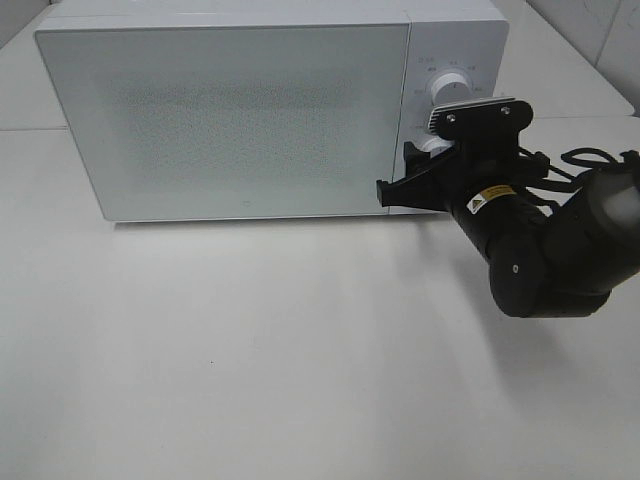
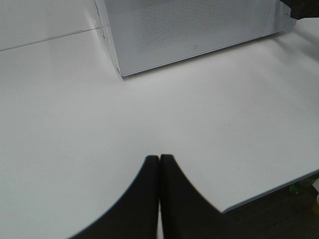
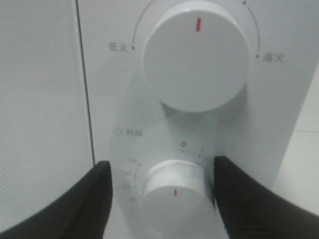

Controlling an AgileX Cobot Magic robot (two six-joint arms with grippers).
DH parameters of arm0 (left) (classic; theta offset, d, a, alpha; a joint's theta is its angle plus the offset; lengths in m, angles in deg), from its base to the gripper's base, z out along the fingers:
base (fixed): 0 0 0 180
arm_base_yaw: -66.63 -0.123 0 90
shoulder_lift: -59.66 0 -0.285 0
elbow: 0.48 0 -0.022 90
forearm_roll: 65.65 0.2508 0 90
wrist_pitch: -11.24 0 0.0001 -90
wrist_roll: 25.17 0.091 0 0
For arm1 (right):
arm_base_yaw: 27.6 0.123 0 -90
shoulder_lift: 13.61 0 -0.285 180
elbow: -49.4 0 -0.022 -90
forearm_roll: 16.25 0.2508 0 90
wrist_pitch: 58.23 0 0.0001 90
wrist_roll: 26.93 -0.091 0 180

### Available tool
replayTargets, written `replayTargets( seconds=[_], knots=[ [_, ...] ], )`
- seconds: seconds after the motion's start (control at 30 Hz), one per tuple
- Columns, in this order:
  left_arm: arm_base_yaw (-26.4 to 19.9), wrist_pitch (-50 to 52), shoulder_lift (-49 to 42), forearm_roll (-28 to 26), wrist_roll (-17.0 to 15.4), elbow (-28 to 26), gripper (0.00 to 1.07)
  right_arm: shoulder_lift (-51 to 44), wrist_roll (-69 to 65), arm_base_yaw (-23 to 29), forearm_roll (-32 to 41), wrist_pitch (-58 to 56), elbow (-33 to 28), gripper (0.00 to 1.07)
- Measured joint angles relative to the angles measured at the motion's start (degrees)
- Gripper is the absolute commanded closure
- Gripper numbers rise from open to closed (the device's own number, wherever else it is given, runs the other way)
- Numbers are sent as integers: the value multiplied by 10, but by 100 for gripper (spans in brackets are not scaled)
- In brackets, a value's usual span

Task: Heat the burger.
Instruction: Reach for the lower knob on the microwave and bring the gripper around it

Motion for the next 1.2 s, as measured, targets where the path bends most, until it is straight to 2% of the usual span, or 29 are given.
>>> replayTargets(
  seconds=[1.2],
  knots=[
    [0, 0, 0, 0, 0, 0, 106, -2, -1, 0, -11, 0, -18, 49]
  ],
)
